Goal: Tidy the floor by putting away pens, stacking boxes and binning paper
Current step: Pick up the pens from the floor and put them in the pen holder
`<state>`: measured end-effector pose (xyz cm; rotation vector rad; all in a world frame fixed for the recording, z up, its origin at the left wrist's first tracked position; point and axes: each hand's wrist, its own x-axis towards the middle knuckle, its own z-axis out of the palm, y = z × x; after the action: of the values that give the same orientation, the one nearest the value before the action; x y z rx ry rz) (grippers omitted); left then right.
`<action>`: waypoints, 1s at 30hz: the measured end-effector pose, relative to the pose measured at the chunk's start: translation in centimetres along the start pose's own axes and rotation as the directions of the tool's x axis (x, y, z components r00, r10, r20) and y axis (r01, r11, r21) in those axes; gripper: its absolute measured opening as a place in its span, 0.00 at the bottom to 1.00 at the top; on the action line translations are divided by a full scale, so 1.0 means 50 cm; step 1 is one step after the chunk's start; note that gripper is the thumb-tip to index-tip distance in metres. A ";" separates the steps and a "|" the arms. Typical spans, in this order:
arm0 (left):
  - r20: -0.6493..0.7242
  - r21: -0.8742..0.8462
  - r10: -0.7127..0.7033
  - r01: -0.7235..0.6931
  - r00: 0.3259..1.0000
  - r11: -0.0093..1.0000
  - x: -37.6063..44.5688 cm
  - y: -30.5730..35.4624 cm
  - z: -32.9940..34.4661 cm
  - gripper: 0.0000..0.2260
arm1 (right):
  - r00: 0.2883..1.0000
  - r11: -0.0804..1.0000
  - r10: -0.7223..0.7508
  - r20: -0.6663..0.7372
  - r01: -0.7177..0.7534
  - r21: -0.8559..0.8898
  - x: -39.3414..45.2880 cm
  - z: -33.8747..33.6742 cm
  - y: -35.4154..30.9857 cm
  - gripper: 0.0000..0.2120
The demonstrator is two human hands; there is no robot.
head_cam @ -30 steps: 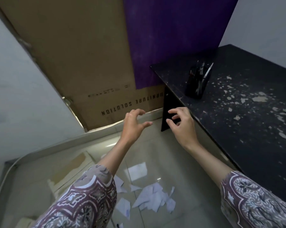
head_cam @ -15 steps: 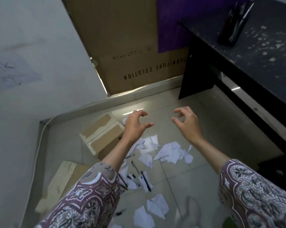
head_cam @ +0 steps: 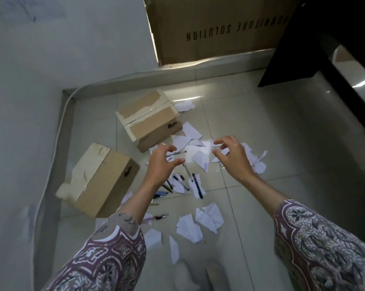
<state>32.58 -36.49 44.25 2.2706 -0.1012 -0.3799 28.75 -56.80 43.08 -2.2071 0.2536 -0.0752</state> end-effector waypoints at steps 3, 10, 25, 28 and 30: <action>-0.012 0.002 -0.016 0.016 1.000 1.000 -0.010 -0.084 0.032 0.18 | 0.999 1.000 -0.016 0.041 0.016 -0.013 -0.006 0.072 0.053 0.08; -0.073 -0.005 -0.028 0.028 0.997 1.000 0.024 -0.277 0.137 0.19 | 0.991 0.995 -0.082 0.107 0.086 -0.040 0.004 0.241 0.209 0.08; 0.030 0.232 0.059 -0.064 0.998 0.971 0.203 -0.574 0.342 0.14 | 0.978 0.994 -0.067 0.198 0.083 -0.075 0.082 0.521 0.494 0.10; 0.090 0.309 0.101 -0.124 0.991 0.943 0.239 -0.616 0.383 0.13 | 0.977 0.991 -0.082 0.199 0.101 -0.089 0.100 0.565 0.538 0.10; 0.130 0.375 0.118 -0.159 0.985 0.914 0.262 -0.640 0.406 0.13 | 0.976 0.989 -0.085 0.201 0.107 -0.103 0.114 0.586 0.559 0.10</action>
<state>37.27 -32.32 4.66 2.6089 -0.4225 -0.4340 34.24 -51.43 2.89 -2.3196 0.0419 0.1057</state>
